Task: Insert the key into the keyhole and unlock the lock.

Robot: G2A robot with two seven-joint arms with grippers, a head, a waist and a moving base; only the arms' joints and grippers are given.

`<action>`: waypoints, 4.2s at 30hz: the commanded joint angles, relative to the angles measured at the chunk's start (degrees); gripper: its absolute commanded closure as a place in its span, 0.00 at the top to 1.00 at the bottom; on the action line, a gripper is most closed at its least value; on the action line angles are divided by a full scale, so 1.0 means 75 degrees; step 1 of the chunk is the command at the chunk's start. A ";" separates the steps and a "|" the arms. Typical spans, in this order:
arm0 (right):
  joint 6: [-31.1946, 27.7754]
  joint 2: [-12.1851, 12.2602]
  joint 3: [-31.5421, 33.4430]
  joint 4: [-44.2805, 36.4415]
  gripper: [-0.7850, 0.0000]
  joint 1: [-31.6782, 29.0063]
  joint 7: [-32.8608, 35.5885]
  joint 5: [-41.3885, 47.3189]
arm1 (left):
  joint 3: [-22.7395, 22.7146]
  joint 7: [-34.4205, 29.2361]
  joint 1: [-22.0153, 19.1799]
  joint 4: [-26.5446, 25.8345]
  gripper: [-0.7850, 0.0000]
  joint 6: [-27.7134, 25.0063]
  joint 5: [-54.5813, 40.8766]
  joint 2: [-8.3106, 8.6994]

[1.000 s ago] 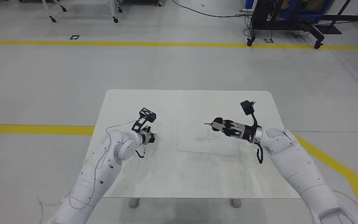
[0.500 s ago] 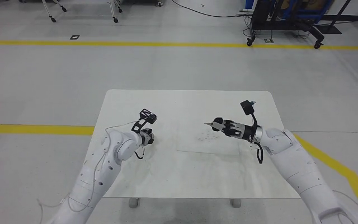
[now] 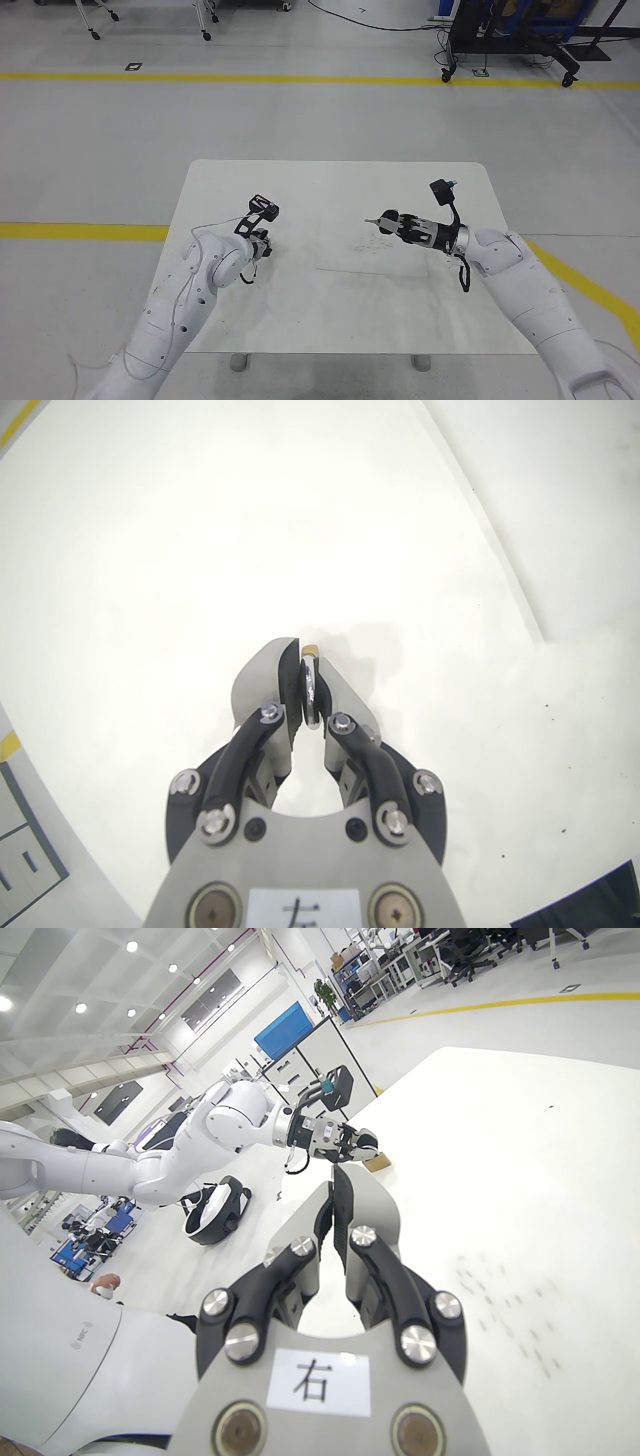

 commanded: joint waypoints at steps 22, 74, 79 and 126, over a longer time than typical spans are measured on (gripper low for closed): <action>0.0000 0.0000 0.0000 0.0000 0.00 0.0000 0.0000 0.0000 | -0.1251 0.3136 0.0552 0.2006 0.00 -0.4046 -0.8155 -0.0184; 0.0503 -0.0781 -0.1750 -0.1170 0.00 0.0565 -0.1645 -0.0722 | 0.0044 0.0532 0.0034 0.4628 0.00 -0.2743 -1.7379 -0.1466; 0.0152 -0.0916 -0.1932 -0.0925 0.00 0.0659 -0.1906 -0.0807 | 0.0091 -0.0016 -0.0199 0.4872 0.00 -0.2569 -1.7821 -0.1623; 0.0000 -0.1418 -0.1379 0.0034 0.00 0.0581 -0.4157 -0.2792 | -0.0073 -0.2997 -0.0907 0.6458 0.00 -0.2407 -1.7951 -0.2327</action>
